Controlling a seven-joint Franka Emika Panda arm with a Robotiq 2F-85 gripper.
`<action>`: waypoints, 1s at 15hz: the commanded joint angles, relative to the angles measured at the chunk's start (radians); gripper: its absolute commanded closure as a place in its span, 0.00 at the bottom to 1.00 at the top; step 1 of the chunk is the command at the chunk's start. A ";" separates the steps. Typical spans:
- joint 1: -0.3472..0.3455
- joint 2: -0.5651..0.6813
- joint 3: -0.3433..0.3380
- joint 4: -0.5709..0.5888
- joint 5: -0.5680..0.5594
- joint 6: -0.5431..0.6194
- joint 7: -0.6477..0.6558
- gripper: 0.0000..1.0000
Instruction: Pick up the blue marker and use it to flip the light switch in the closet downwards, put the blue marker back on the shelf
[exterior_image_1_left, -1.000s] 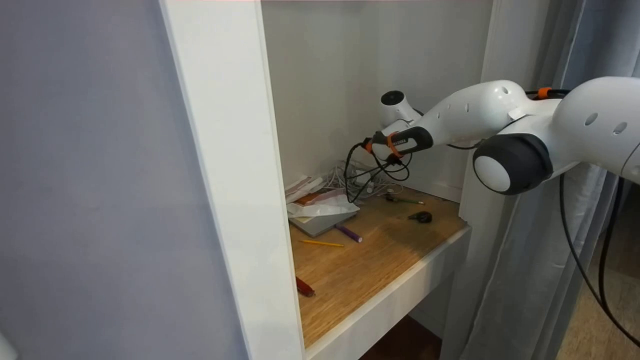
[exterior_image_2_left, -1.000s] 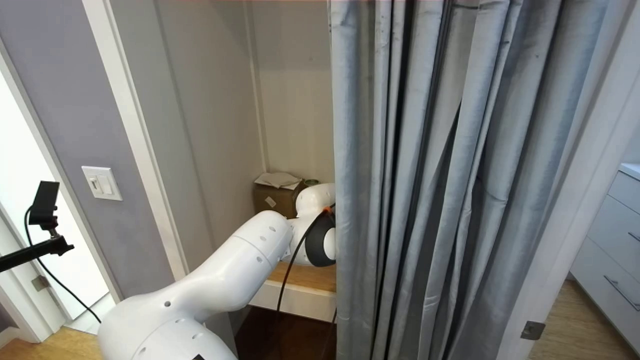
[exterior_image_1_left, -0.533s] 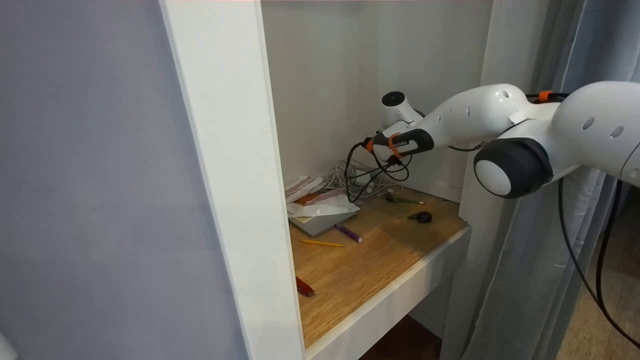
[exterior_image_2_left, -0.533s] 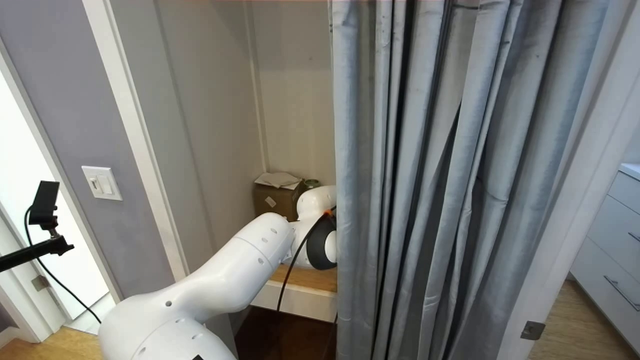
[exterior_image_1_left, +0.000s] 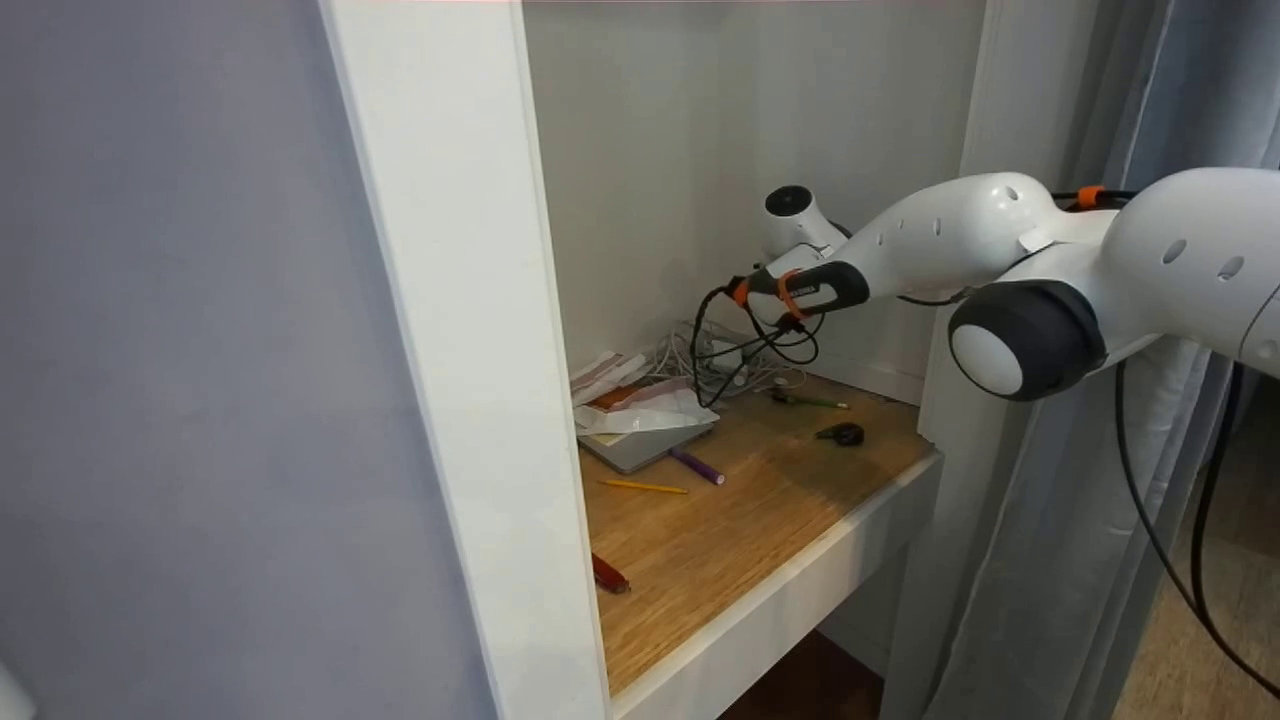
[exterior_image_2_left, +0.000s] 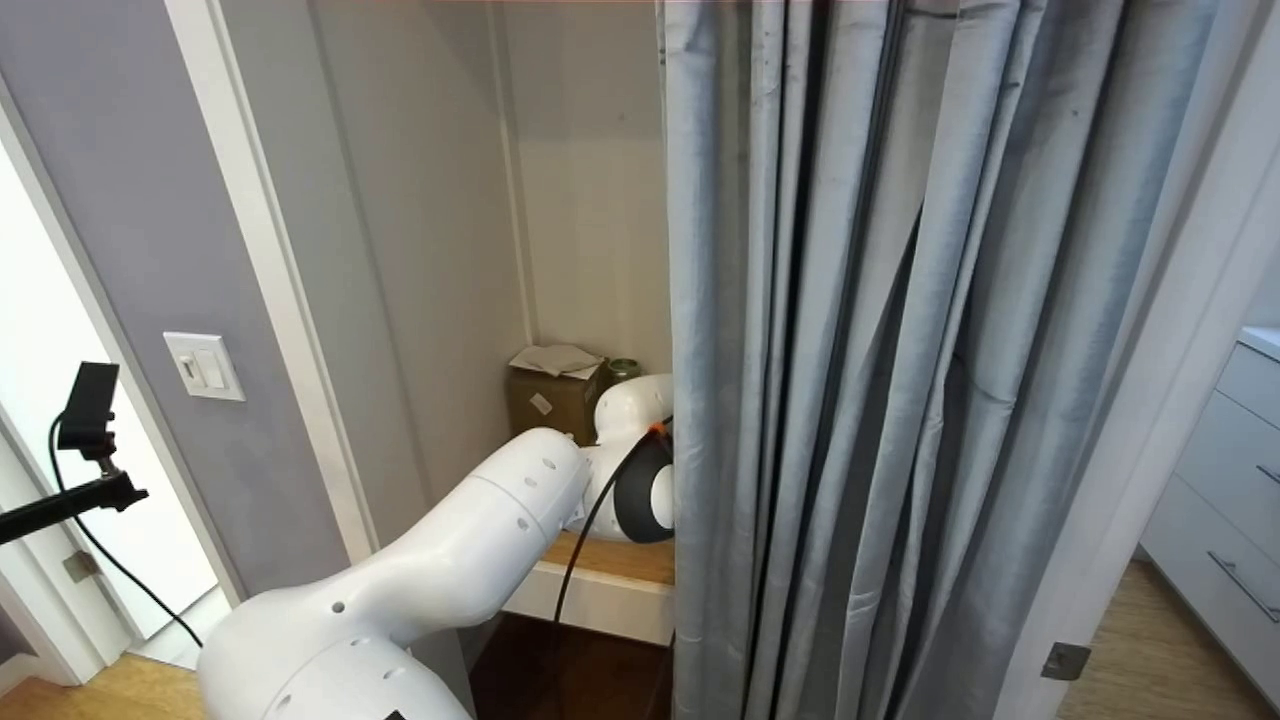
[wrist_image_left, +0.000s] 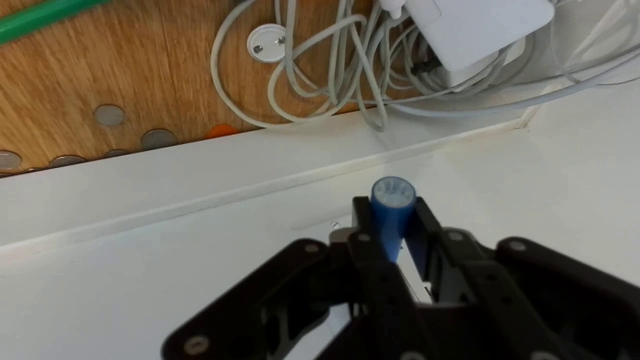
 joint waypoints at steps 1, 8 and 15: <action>-0.031 0.040 -0.006 0.066 0.007 0.020 0.019 0.95; -0.021 -0.008 0.080 0.025 0.027 -0.067 -0.136 0.95; 0.010 -0.040 0.200 -0.029 0.006 -0.056 -0.486 0.95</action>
